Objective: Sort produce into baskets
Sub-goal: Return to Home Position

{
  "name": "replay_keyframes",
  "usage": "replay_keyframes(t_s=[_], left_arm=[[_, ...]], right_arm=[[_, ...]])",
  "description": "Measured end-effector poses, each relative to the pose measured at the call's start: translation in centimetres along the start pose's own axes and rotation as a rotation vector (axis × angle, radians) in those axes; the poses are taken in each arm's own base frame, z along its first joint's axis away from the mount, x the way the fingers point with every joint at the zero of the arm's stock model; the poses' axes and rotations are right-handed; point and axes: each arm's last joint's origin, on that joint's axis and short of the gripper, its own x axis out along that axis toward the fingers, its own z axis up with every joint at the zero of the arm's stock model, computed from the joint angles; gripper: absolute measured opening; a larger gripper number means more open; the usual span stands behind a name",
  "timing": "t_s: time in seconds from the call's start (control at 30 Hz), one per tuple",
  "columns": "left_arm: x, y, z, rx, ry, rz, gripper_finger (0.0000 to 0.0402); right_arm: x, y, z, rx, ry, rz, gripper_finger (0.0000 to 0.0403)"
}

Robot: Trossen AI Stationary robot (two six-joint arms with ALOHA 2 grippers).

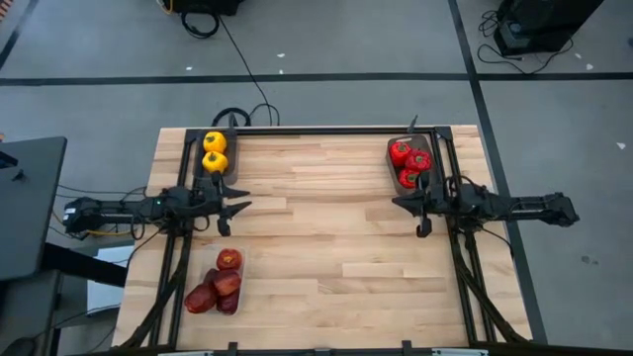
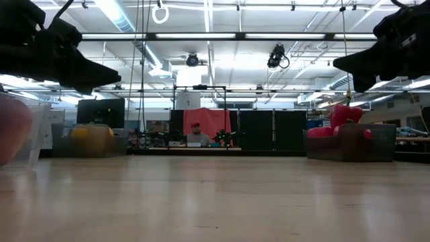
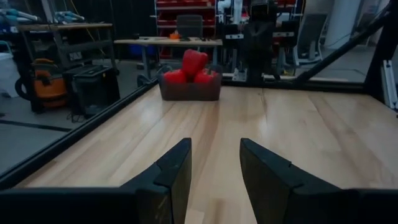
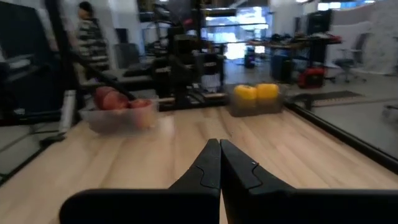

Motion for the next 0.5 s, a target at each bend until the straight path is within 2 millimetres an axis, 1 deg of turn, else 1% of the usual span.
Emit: replay_keyframes(t_s=[0.1, 0.3, 0.5], left_arm=[[-0.01, 0.0, -0.11, 0.004, 0.011, 0.0, 0.014], [-0.02, -0.05, -0.32, 0.003, 0.033, -0.021, 0.014], [-0.02, -0.14, -0.49, -0.013, 0.05, -0.05, 0.014]], right_arm=[[0.0, -0.19, -0.11, 0.003, 0.009, -0.049, 0.0007], [-0.02, -0.34, -0.38, 0.009, 0.034, -0.092, 0.0007], [-0.02, -0.24, -0.73, 0.024, 0.072, -0.057, 0.0007]])
